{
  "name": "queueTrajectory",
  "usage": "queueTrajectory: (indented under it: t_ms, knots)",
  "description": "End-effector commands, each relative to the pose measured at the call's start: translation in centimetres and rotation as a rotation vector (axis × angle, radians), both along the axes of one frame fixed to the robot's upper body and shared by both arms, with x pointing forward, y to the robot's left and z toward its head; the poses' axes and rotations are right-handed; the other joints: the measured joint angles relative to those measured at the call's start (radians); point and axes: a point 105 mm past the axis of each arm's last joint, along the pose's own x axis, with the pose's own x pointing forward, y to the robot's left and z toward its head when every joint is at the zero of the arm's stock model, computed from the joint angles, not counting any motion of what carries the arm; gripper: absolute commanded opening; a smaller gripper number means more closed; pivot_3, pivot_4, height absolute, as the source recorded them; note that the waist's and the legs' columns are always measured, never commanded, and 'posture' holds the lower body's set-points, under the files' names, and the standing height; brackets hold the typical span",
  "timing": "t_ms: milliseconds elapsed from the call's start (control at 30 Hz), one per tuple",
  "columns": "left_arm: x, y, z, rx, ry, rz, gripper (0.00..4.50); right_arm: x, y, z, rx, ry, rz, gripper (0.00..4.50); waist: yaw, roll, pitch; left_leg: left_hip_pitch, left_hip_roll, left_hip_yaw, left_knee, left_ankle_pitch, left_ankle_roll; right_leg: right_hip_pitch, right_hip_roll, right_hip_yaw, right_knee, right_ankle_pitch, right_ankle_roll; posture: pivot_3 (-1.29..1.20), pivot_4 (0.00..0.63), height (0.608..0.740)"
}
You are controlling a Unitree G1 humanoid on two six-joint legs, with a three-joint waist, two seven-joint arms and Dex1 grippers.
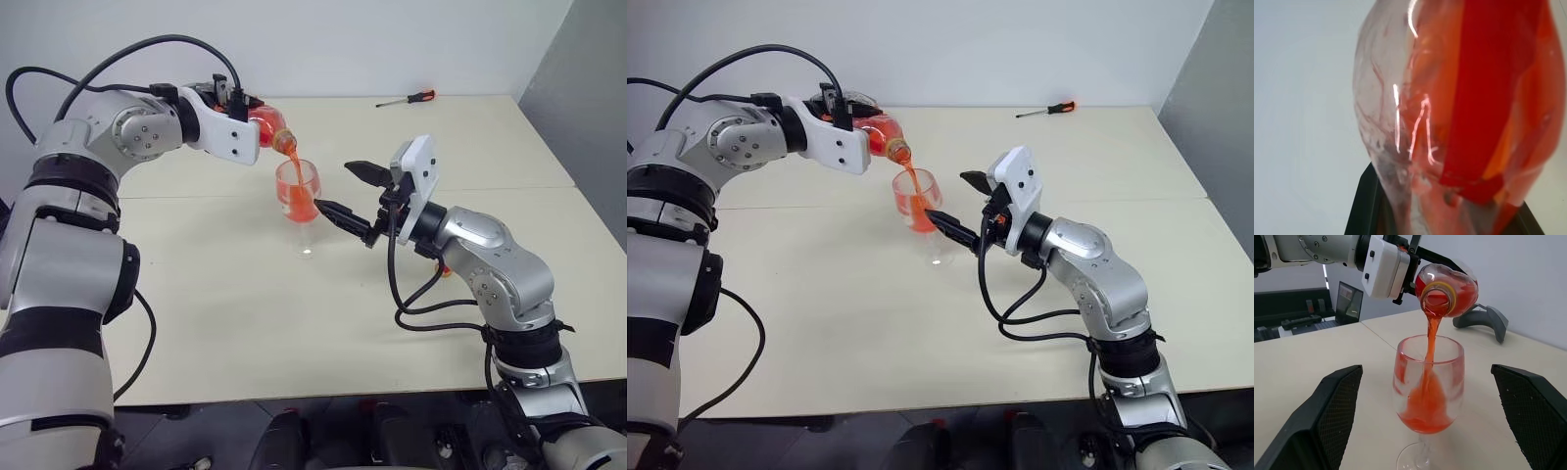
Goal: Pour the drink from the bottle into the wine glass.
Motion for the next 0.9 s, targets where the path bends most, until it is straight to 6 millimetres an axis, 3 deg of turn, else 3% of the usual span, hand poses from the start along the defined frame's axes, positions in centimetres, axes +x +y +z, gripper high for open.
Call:
queueTrajectory:
  t_ms: [33,900]
  knots:
    - [-0.32,0.40,2.62,-0.021,-0.079,0.009,1.02,-0.31,-0.02,1.55,0.013,-0.066,0.007,4.50,0.000,0.000,0.000,0.000,0.000,0.000,0.000,0.000,0.000,0.000,0.000,0.000,0.000,0.000,0.000,0.00,0.150,0.740]
    - [-0.29,0.52,3.05,-0.010,-0.099,0.018,1.02,-0.17,0.01,1.62,0.015,-0.067,0.008,4.50,-0.002,0.000,0.000,0.000,0.000,0.000,0.000,0.000,0.000,0.000,0.000,0.000,0.001,0.000,0.000,0.00,0.150,0.740]
